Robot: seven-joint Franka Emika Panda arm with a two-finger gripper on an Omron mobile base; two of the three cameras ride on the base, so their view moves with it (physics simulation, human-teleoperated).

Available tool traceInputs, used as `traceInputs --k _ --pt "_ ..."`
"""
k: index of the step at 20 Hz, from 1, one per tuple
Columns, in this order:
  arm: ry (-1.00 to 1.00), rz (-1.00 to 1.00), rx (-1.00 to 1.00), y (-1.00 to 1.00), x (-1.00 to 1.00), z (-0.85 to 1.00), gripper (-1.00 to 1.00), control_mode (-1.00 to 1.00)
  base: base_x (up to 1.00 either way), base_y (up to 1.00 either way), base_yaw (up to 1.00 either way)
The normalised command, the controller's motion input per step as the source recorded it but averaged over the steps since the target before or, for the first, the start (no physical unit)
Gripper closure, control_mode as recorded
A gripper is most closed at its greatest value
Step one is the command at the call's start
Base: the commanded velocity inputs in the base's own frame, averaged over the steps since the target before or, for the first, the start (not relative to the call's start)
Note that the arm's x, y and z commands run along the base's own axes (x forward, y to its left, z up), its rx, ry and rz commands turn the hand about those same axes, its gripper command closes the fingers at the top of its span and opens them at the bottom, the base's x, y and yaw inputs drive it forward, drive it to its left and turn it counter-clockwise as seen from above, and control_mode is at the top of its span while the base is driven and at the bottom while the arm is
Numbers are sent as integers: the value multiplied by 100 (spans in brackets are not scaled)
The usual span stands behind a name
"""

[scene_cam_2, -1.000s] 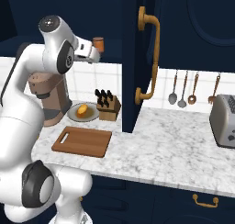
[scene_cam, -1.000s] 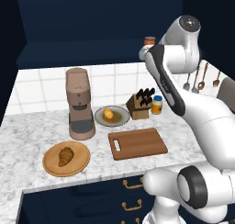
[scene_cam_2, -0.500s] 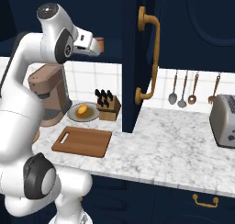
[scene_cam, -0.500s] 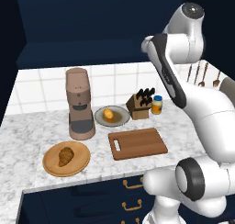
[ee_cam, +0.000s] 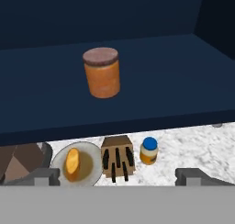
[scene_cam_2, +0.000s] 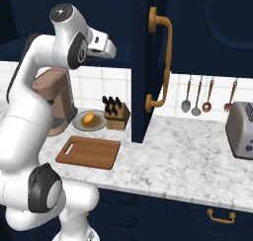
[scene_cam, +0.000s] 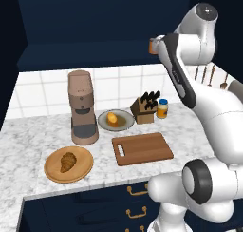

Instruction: From the different types of pastries on the counter, select a croissant and place it on the cutting board. Then retrieve a jar of jam from the cabinet and place it alongside the croissant on the cutting board.

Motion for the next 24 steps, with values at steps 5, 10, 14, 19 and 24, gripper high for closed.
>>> traceInputs --k 5,10,14,19,24 --pt "7 0 4 1 5 18 -100 -100 0 0 0" --pt "2 0 0 4 32 2 -100 -100 0 0 0" --pt "0 0 0 12 55 0 -100 -100 0 0 0" --pt "1 0 0 2 52 0 -100 -100 0 0 0" --pt "1 0 0 0 56 0 -100 -100 0 0 0"
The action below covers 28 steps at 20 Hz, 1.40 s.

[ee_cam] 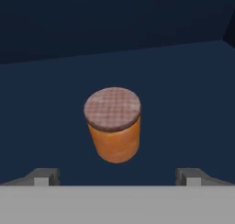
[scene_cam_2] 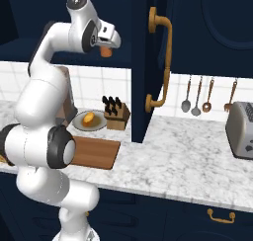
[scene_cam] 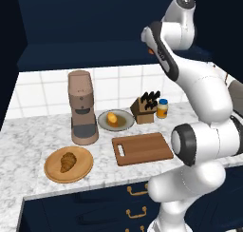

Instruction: From the different types of pastries on the counter, select a croissant and place it on the cutting board. Then retrieve a jar of jam from the cabinet and place it alongside the croissant on the cutting board.

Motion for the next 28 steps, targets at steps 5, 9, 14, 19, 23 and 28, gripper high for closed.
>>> traceInputs --k 5,9,14,19,23,28 --pt "2 0 0 0 43 -3 -100 -100 0 0 0" --pt "2 0 0 0 23 -13 -100 -100 0 0 0" --pt "0 0 0 0 3 -20 -100 -100 0 0 0" --pt "0 0 0 0 25 -25 -100 -100 0 0 0" --pt "0 0 0 0 41 -8 100 -100 0 0 0" --pt "3 0 0 0 2 0 100 -100 0 0 0"
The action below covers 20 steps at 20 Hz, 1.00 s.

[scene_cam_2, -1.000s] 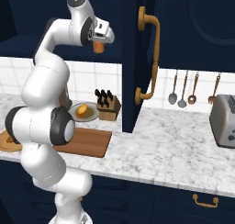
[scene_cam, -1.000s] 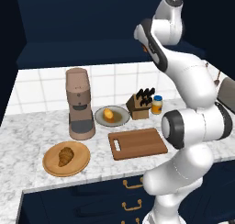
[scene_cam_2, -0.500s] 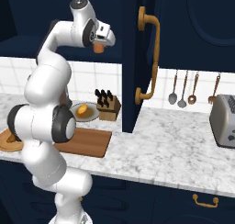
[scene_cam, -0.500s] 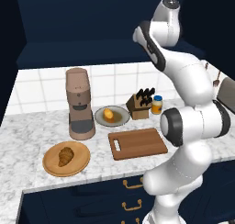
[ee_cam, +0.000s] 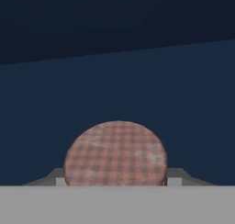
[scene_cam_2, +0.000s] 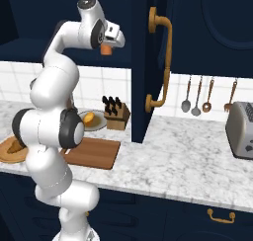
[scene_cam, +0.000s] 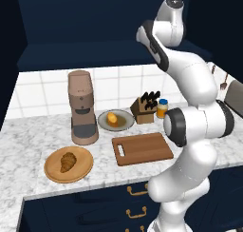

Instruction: From the different types of pastries on the counter, select a croissant and place it on the cutting board. Then retrieve a jar of jam from the cabinet and place it alongside the croissant on the cutting board.

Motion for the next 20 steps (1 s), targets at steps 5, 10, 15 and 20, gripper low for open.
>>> traceInputs --k 5,10,15,20 --pt "3 0 1 1 -27 0 100 -100 0 0 0" --pt "-1 0 0 21 -84 0 100 -100 0 0 0" --pt "-2 0 0 15 -85 0 100 -100 0 0 0" --pt "-8 3 0 1 -98 6 100 -100 0 0 0"
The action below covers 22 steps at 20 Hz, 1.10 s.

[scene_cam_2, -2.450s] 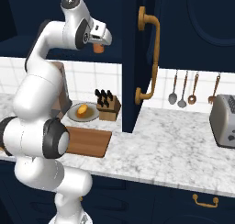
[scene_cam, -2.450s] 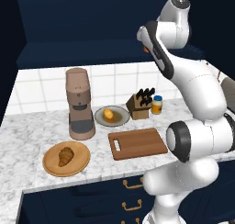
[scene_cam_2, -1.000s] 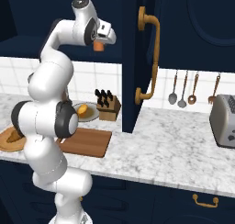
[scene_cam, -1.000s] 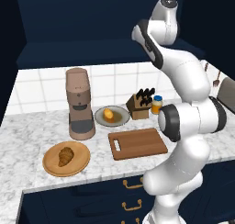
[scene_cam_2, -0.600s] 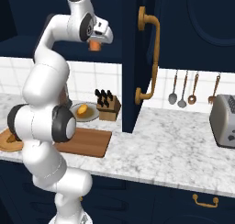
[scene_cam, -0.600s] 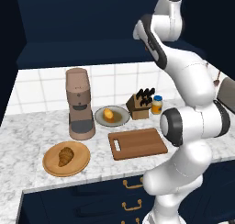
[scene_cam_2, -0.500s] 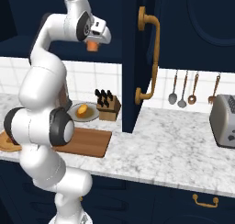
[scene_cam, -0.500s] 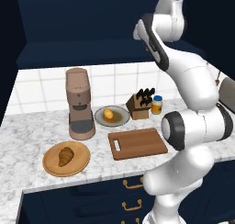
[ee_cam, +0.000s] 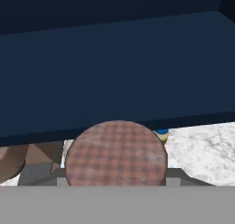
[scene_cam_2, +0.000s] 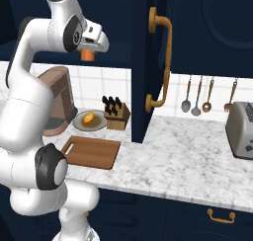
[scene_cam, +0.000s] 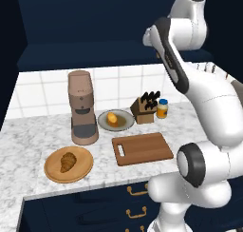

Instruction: From the different types of pastries on the counter, select a croissant and place it on the cutting board. Then retrieve a jar of jam from the cabinet and place it alongside the croissant on the cutting board.

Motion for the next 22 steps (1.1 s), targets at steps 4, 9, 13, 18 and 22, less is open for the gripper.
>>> traceInputs --k 4,9,13,18,22 --pt "-4 12 0 10 -61 3 100 -100 0 0 0" --pt "0 27 3 25 -38 0 100 -100 0 0 0" --pt "0 35 0 34 -53 0 100 -100 0 0 0" --pt "0 35 0 22 -61 -7 100 -100 0 0 0" --pt "-3 32 0 5 -87 -15 100 -100 0 0 0"
